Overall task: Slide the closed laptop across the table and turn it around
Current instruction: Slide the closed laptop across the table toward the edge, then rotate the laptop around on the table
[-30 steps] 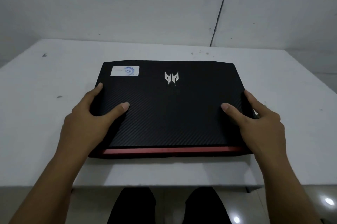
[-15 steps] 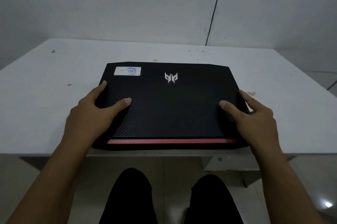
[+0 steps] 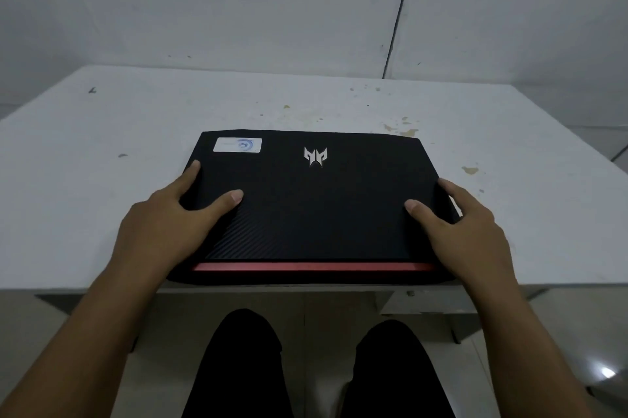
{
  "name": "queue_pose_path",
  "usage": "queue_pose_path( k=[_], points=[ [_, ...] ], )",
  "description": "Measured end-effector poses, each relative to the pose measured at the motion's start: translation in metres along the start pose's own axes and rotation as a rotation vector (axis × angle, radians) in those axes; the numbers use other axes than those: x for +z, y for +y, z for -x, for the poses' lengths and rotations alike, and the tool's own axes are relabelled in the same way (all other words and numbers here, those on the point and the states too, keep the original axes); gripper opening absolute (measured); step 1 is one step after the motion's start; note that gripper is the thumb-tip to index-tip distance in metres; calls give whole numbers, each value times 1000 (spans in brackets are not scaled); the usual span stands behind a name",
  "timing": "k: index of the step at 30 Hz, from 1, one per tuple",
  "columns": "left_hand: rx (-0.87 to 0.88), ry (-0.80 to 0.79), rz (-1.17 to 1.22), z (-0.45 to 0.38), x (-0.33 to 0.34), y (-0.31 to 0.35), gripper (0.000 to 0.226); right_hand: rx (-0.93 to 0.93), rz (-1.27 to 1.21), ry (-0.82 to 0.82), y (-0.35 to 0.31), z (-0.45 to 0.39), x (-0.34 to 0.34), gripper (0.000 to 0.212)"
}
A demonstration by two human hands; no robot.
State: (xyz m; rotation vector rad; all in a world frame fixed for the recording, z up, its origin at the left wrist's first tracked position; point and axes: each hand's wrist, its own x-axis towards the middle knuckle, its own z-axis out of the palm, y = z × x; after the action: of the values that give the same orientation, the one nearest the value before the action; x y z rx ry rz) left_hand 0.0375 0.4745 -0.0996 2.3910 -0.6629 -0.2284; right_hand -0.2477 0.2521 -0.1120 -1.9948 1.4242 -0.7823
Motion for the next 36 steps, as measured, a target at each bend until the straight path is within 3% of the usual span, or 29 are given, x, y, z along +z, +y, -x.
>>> queue_pose_path(
  k=[16,22,36],
  points=[
    [39,-95,-402,-12,2,0,112,-45,350,-252,-5,-16,-8,71],
    [58,-96,-497,-14,0,3,110,-141,631,-233,-14,-18,-13,69],
    [78,-9,-586,-6,6,7,104,-212,720,-122,-15,-14,-11,68]
  ],
)
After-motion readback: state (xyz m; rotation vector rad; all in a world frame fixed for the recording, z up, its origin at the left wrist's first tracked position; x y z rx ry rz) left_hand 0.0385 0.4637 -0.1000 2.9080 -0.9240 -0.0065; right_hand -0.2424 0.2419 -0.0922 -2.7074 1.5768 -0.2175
